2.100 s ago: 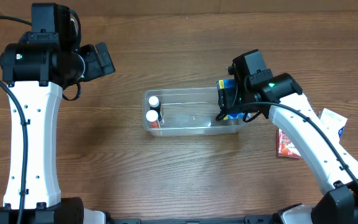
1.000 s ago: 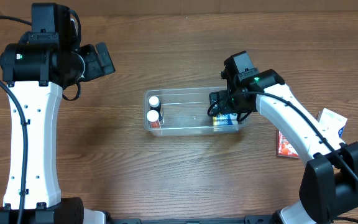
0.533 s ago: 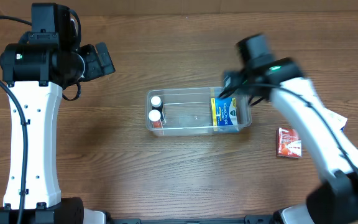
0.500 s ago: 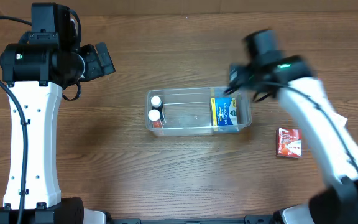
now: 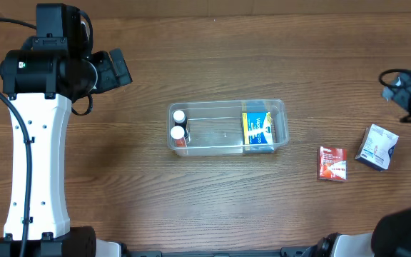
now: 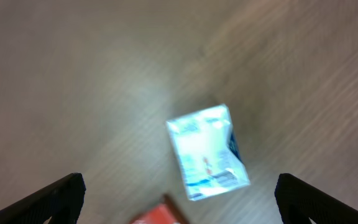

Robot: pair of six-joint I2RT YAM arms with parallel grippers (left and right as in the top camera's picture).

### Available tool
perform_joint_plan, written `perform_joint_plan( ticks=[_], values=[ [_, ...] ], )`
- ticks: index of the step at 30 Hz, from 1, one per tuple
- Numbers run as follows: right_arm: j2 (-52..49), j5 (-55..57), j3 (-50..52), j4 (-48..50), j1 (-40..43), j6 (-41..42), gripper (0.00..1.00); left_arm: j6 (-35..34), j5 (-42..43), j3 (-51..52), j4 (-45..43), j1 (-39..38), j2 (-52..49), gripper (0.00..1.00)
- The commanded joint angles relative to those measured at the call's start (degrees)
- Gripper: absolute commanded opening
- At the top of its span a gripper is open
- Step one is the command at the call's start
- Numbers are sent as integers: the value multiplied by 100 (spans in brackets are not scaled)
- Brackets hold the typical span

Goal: Pack container
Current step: 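Move right gripper to the white box and grasp it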

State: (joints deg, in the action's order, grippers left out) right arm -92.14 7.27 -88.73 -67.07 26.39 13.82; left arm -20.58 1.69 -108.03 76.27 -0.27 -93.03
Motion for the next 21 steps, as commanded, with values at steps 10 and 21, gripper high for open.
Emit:
perform_joint_plan(
  ticks=[10, 21],
  values=[
    [-1174, -334, 859, 374, 487, -1091, 100, 131, -39, 31, -26, 26, -46, 100],
    [-1499, -313, 1342, 964, 579, -1113, 100, 131, -39, 31, -24, 26, -46, 100]
  ],
)
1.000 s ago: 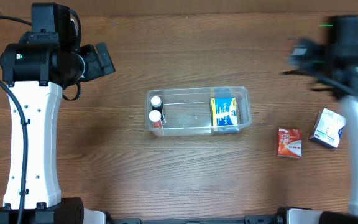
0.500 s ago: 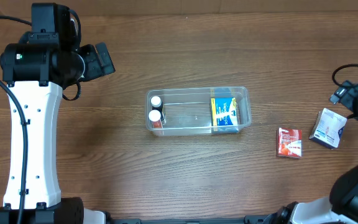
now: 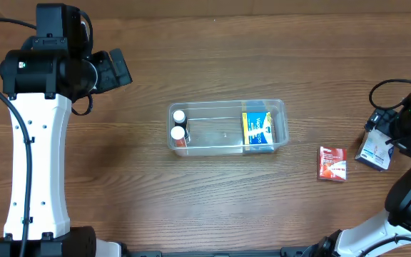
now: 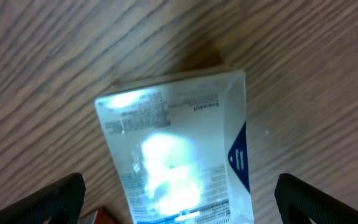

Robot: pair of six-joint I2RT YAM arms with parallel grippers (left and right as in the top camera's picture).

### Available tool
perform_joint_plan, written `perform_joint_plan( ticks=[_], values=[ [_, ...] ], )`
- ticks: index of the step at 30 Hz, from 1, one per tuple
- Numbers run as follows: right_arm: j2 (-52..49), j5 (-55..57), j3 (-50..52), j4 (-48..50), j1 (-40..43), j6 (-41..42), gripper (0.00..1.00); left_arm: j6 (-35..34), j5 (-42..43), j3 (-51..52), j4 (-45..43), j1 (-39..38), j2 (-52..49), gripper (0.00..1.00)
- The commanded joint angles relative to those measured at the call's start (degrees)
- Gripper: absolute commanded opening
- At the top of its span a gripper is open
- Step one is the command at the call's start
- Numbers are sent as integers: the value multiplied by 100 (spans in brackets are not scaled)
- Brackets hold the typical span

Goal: Pack container
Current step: 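Move right gripper to the white box and grasp it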

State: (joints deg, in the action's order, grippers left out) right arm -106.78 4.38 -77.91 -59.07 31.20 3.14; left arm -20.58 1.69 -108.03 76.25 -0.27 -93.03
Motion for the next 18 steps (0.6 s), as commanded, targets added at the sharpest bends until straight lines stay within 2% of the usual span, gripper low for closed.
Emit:
perform_joint_plan(
  ticks=[1, 7, 18],
  values=[
    [-35, -26, 345, 249, 116, -42, 100, 131, -39, 31, -22, 26, -46, 100],
    [-52, -177, 780, 688, 146, -39, 100, 131, -39, 31, -22, 26, -46, 100],
    [-61, -350, 813, 798, 146, -37, 97, 131, -39, 31, -20, 26, -46, 100]
  ],
)
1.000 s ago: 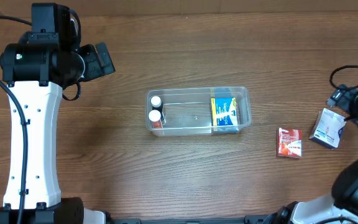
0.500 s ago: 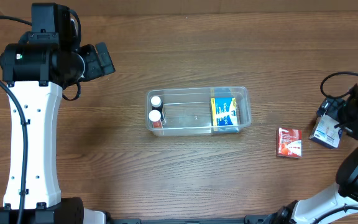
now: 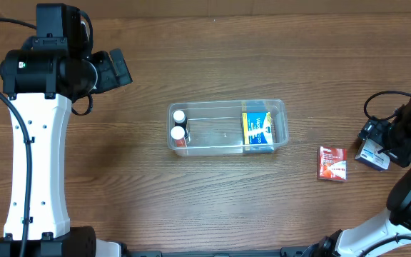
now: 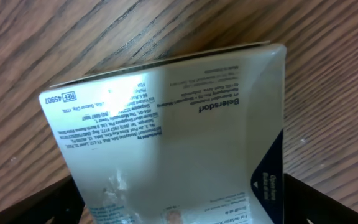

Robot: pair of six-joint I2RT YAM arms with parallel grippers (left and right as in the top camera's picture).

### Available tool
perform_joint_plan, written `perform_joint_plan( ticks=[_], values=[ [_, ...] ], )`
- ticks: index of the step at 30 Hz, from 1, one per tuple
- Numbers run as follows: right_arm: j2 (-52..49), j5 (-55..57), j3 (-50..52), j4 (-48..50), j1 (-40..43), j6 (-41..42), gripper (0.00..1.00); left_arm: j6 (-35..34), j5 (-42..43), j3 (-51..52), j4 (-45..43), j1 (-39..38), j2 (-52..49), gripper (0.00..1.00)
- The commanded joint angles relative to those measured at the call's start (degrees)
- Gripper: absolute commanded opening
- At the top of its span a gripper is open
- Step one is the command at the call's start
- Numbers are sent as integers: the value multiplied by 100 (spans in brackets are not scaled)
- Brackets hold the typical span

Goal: Pack container
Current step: 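Move right gripper to the white box and grasp it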

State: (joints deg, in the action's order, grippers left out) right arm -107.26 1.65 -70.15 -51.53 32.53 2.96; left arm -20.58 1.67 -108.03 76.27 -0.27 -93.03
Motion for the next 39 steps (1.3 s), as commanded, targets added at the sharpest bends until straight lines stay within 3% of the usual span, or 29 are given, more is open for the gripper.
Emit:
perform_joint_plan(
  ticks=[1, 14, 21, 28, 39],
  values=[
    [-13, -76, 48, 55, 13, -20, 97, 131, -37, 31, -22, 26, -46, 100],
    [-20, -98, 378, 437, 13, 0, 98, 133, -37, 31, -20, 26, -46, 100],
    [-20, -254, 378, 479, 13, 2, 80, 133, -37, 31, -20, 26, -46, 100],
    [-15, -332, 345, 466, 11, 26, 73, 136, -37, 31, -17, 26, -46, 100],
    [258, -487, -1484, -1130, -393, 173, 74, 199, -37, 31, -20, 26, -46, 100]
  ],
)
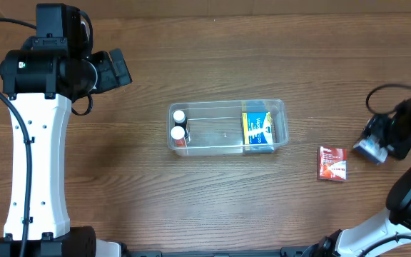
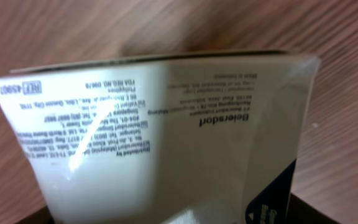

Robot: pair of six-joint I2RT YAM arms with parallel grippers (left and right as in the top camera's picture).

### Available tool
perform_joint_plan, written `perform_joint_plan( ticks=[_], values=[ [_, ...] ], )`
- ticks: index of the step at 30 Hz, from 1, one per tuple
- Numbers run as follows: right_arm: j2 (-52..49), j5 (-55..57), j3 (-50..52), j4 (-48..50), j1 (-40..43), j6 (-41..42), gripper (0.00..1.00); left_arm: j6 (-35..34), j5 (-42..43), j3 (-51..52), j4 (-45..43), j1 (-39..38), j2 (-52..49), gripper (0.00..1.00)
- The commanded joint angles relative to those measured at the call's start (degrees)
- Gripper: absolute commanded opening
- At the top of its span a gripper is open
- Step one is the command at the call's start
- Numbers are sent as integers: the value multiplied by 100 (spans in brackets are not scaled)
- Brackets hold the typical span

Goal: Pack container
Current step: 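Move right gripper to the white box and grasp it, then carry the white box into the container and release it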

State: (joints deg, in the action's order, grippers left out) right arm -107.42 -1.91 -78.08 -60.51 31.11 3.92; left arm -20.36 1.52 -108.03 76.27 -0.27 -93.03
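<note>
A clear plastic container (image 1: pixel 227 102) lies mid-table. It holds two white-capped bottles (image 1: pixel 179 124) at its left end and a blue and yellow box (image 1: pixel 257 130) at its right end. At the far right, my right gripper (image 1: pixel 374 144) is shut on a white box with a dark blue corner (image 1: pixel 367 148). That white box (image 2: pixel 154 124) fills the right wrist view, and only a dark fingertip (image 2: pixel 316 211) shows at the lower corner. My left gripper (image 1: pixel 113 68) rests at the back left, away from everything.
A small red packet (image 1: pixel 332 163) lies flat between the container and the white box. The left arm's white links (image 1: pixel 38 157) run down the left side of the table.
The white box has shifted slightly up and to the left in the overhead view, along with my right gripper. It looms larger and blurrier in the right wrist view.
My right gripper stood open high over the white box and the red packet. Then it was lower, with the box growing between its fingers. Then the fingers were on either side of the box. Now the box has shifted along with the gripper. The left arm stayed still.
</note>
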Motion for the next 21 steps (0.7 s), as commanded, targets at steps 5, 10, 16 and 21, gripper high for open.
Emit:
perform_joint_plan(
  ticks=[5, 10, 16, 21],
  values=[
    [896, -474, -1368, -844, -951, 74, 74, 177, -22, 31, -20, 26, -46, 100],
    [1738, -527, -1405, -1027, -2138, 57, 74, 177, -22, 31, -22, 26, -46, 100],
    [2079, -527, -1403, -1047, -3764, 247, 73, 177, -22, 31, -22, 26, -46, 100],
    [1882, -494, -1379, -765, -4903, 798, 72, 175, -22, 31, -22, 26, -46, 100]
  ],
)
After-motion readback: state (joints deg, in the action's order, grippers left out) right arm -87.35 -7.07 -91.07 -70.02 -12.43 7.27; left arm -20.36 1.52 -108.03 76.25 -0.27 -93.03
